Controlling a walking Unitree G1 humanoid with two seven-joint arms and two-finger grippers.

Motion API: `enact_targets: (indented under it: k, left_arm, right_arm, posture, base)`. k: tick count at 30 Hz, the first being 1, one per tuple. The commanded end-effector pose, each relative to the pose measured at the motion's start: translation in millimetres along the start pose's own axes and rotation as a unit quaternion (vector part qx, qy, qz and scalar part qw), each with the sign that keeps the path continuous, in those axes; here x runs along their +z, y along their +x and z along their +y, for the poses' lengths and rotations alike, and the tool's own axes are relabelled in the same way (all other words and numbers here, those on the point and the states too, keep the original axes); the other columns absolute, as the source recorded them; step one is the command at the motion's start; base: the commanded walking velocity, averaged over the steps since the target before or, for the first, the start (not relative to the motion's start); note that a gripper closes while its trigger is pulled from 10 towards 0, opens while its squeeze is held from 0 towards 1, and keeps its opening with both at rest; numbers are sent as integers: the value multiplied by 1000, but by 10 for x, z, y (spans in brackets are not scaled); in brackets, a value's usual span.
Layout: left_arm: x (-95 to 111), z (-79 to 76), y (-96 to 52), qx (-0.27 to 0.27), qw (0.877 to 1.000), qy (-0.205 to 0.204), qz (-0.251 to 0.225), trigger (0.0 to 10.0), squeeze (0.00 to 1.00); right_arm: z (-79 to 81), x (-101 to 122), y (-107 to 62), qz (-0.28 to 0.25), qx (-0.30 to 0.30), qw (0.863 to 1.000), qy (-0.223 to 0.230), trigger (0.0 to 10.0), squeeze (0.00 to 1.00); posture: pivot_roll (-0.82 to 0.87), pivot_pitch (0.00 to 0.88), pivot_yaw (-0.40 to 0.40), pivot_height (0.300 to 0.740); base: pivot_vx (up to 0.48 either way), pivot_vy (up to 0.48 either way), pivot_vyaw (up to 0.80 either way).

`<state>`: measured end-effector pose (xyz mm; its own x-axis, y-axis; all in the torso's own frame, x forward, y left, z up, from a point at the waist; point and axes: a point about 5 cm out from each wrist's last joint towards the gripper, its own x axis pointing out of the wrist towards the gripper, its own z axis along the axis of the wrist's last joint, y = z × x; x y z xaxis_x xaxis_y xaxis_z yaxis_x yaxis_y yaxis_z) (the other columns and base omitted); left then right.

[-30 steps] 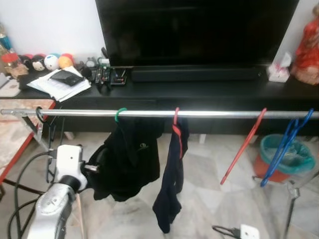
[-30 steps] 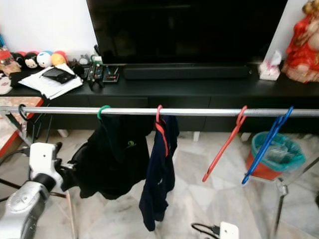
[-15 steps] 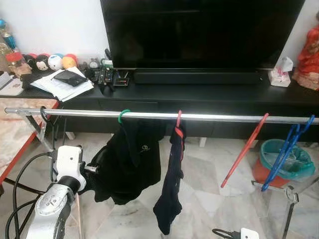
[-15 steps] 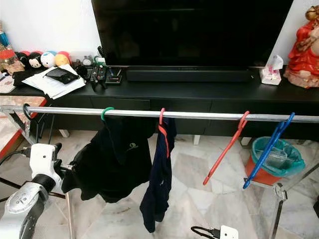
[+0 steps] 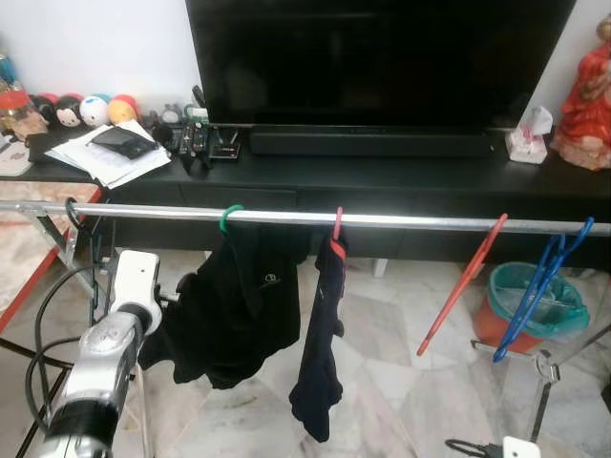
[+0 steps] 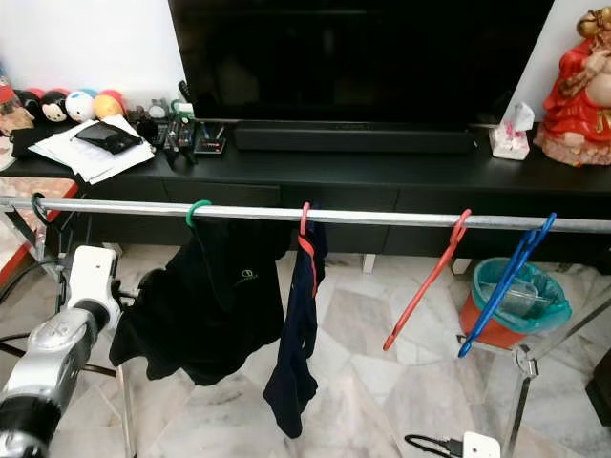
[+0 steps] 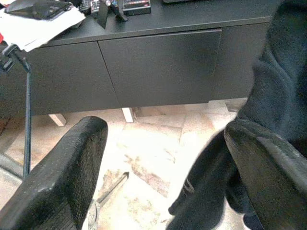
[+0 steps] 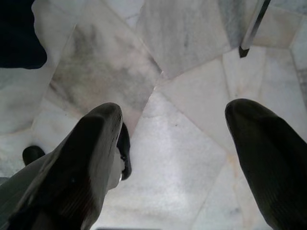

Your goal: Hang hanger

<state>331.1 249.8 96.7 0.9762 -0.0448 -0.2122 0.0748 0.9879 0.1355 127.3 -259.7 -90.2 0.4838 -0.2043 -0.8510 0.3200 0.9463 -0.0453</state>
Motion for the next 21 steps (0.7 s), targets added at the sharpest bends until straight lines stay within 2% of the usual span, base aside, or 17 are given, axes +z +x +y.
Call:
enact_targets:
  k: [1, 6, 9, 14, 19, 21]
  left_arm:
    - [-58, 45, 2, -4, 1000, 7, 15, 10000, 0]
    - [-153, 25, 55, -12, 999, 18, 42, 10000, 0]
    - [-206, 9, 64, -10, 999, 14, 51, 10000, 0]
    - [-434, -111, 23, -24, 996, -8, 90, 10000, 0]
    - [-452, -193, 26, -45, 996, -29, 77, 10000, 0]
    - [-414, -211, 33, -55, 996, -39, 56, 10000, 0]
  right_arm:
    - [37, 2, 6, 0, 2, 1000, -2, 10000, 0]
    - [190, -20, 19, -1, 12, 1000, -1, 10000, 0]
    - [224, -32, 20, 0, 14, 1000, -1, 10000, 0]
    - [274, -65, 18, 4, 17, 1000, -1, 10000, 0]
    - [273, -72, 17, 5, 17, 1000, 0, 10000, 0]
    - [263, -80, 14, 6, 16, 1000, 0, 10000, 0]
  posture:
    - [74, 0, -8, 740]
    - [71, 0, -11, 740]
    - [70, 0, -11, 740]
    - [62, 0, -13, 740]
    - [59, 0, -13, 740]
    - [59, 0, -13, 740]
  base:
    - [0, 0, 0]
    - [0, 0, 0]
    - [0, 0, 0]
    - [0, 0, 0]
    - [0, 0, 0]
    - [0, 0, 0]
